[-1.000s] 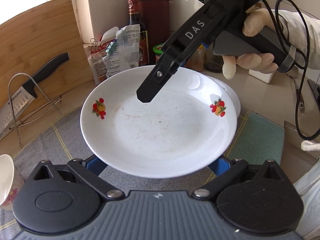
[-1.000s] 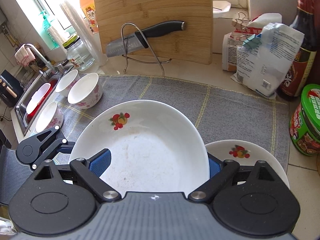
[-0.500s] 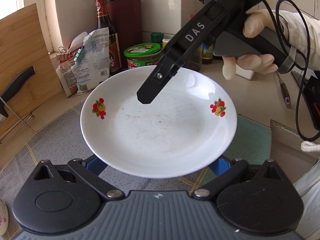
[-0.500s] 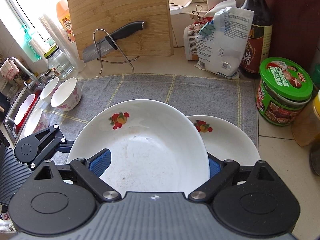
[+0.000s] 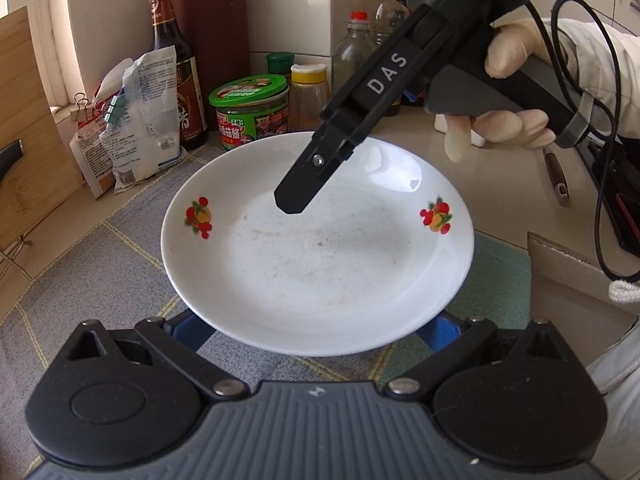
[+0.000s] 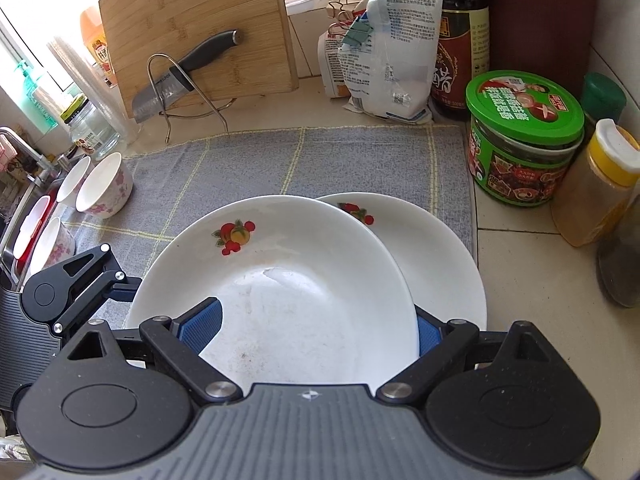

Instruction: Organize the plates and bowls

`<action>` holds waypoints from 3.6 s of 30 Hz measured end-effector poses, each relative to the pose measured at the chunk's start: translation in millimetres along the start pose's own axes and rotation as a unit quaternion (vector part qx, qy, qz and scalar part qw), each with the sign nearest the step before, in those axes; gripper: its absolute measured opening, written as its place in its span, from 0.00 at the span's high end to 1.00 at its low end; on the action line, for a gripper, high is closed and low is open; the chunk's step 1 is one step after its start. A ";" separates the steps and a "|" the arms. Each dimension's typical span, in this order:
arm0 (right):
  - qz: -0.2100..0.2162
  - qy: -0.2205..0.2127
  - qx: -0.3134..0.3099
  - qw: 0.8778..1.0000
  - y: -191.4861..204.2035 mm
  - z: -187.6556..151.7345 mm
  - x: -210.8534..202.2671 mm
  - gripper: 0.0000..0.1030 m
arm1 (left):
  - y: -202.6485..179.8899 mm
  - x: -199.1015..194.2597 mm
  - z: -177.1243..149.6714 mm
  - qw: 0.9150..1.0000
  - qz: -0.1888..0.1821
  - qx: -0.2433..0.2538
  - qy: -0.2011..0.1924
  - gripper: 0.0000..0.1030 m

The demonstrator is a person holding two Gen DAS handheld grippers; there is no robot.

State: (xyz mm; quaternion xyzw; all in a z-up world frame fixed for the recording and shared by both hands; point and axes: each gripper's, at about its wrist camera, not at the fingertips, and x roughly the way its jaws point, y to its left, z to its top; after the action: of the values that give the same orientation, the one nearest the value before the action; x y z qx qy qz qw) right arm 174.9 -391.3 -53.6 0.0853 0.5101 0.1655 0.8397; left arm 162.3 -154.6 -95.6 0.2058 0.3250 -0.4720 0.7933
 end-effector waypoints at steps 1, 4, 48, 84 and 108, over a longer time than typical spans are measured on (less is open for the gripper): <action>0.000 0.000 0.002 1.000 -1.7 -0.5 0.3 0.05 | 0.9 2.2 1.0 1.000 -0.001 0.000 0.000 0.01; 0.000 0.000 0.008 1.000 -6.0 -1.6 1.2 0.05 | 1.4 6.4 3.2 1.000 -0.004 0.001 0.003 0.01; -0.021 0.018 0.029 0.999 -23.3 -0.6 17.1 0.05 | 15.0 34.3 13.4 0.999 -0.021 0.001 0.043 0.01; -0.039 0.009 0.051 0.998 -24.7 -10.1 0.1 0.05 | 17.1 34.2 15.6 0.999 -0.004 0.004 0.050 0.01; -0.080 0.013 0.058 0.995 -16.2 -19.8 -11.0 0.04 | 19.2 37.6 15.2 0.999 -0.007 -0.005 0.043 0.01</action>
State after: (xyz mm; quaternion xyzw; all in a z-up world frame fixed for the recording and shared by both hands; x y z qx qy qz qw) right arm 155.8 -411.0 -58.7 0.0909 0.5351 0.0693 0.8370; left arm 197.0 -178.3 -111.2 0.2200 0.3623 -0.4669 0.7761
